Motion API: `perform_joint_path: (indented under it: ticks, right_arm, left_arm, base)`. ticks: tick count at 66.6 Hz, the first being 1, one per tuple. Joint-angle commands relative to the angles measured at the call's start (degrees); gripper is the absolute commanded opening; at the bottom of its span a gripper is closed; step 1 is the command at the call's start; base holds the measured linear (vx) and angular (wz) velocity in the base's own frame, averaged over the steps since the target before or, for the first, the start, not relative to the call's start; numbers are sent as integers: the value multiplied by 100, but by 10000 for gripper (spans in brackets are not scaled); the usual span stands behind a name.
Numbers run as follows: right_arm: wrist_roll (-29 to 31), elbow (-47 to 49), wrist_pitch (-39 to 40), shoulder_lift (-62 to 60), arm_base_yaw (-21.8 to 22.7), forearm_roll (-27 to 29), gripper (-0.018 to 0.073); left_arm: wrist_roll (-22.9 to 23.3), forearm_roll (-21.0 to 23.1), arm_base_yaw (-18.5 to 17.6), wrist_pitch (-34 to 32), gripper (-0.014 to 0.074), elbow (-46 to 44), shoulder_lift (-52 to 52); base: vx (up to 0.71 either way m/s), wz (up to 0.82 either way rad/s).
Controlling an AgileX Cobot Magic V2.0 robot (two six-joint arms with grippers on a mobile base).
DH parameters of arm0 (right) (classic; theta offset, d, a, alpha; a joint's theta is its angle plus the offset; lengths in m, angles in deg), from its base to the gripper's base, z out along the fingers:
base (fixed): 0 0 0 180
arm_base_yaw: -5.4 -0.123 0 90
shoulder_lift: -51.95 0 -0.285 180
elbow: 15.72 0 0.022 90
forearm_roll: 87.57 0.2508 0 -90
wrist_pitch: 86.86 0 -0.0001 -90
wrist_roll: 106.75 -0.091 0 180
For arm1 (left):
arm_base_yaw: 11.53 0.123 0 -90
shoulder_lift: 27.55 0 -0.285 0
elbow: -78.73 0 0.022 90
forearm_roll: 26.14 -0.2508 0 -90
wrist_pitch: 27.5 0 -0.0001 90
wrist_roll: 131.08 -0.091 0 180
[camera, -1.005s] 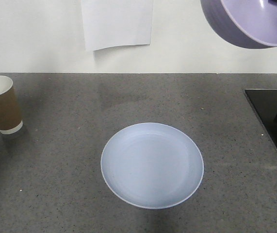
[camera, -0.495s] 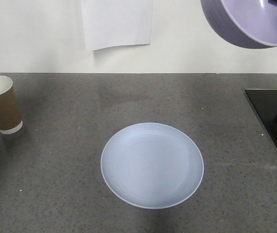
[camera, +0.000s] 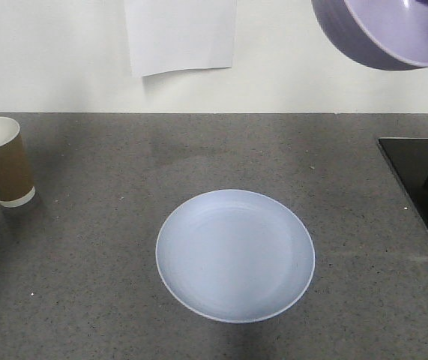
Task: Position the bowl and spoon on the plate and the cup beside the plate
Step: 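Lower the held lavender bowl with the right gripper onto the plate and release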
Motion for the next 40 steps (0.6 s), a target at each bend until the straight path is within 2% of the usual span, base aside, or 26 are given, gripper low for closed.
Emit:
perform_joint_path:
  ticks: [1, 9, 16, 22, 28, 40]
  right_arm:
    - [85, 146, 393, -59, 20, 706, -8]
    - [542, 146, 170, 273, -213, 1368, -8]
    - [774, 146, -25, 760, -807, 1314, -6]
    - [786, 146, -158, 1271, -1363, 892, -5]
    - [735, 146, -248, 1807, -1867, 223, -5]
    - [302, 146, -491, 2590, -2437, -1098, -3]
  left_arm:
    - [8, 153, -8, -352, -6, -134, -53]
    - [8, 153, -8, -352, -6, -134, -53]
    - [8, 153, -8, -352, -6, -134, -53]
    - [8, 153, -8, -352, -6, -134, -53]
    - [8, 153, -8, -352, -6, -134, -53]
    - [8, 153, -8, -352, -6, -134, -53]
  base:
    - [0, 0]
    - [0, 0]
    - [0, 0]
    - [0, 0]
    - [0, 0]
    - [0, 0]
